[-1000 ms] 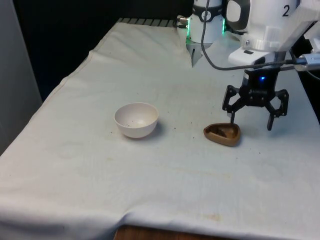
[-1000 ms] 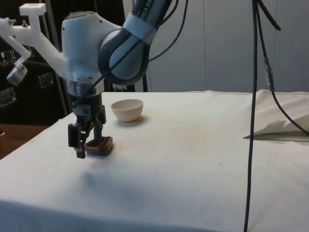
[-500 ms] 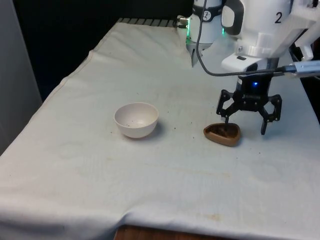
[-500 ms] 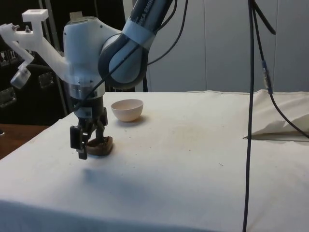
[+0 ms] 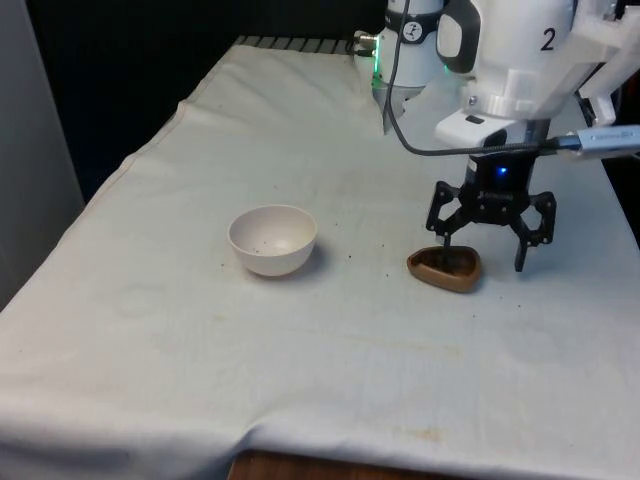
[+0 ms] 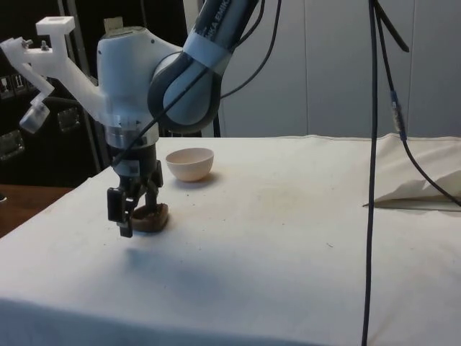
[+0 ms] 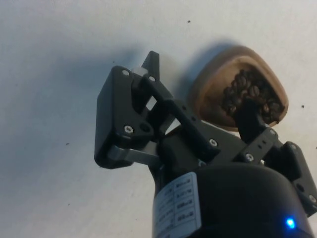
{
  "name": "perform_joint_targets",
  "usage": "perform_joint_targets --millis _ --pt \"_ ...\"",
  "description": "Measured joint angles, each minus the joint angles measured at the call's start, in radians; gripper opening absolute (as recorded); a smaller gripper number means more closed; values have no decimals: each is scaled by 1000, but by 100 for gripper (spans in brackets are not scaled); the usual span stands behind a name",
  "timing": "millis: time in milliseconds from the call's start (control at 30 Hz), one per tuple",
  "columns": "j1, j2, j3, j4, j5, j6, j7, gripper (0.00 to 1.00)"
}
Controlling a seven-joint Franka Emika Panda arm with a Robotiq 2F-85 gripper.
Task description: Pour the coffee beans from the cup into the bowl.
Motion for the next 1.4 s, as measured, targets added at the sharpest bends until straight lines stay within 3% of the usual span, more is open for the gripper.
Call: perform_joint_targets --millis 200,300,367,400,500,633,667,700,800,1400 --pt "-3 2 0 0 0 -1 1 100" --pt "-3 4 0 1 0 -1 1 94" --pt "-3 5 0 2 0 -1 1 83" --pt "-3 6 0 4 0 -1 1 71" --pt "-3 10 0 8 0 -1 1 51" --pt "-3 13 0 11 0 -1 1 29" --pt "-3 13 0 12 0 -1 1 29" --pt "-3 13 0 12 0 -1 1 20" --pt "-3 13 0 13 0 -1 1 4" --pt "-2 6 1 16 0 -12 2 1"
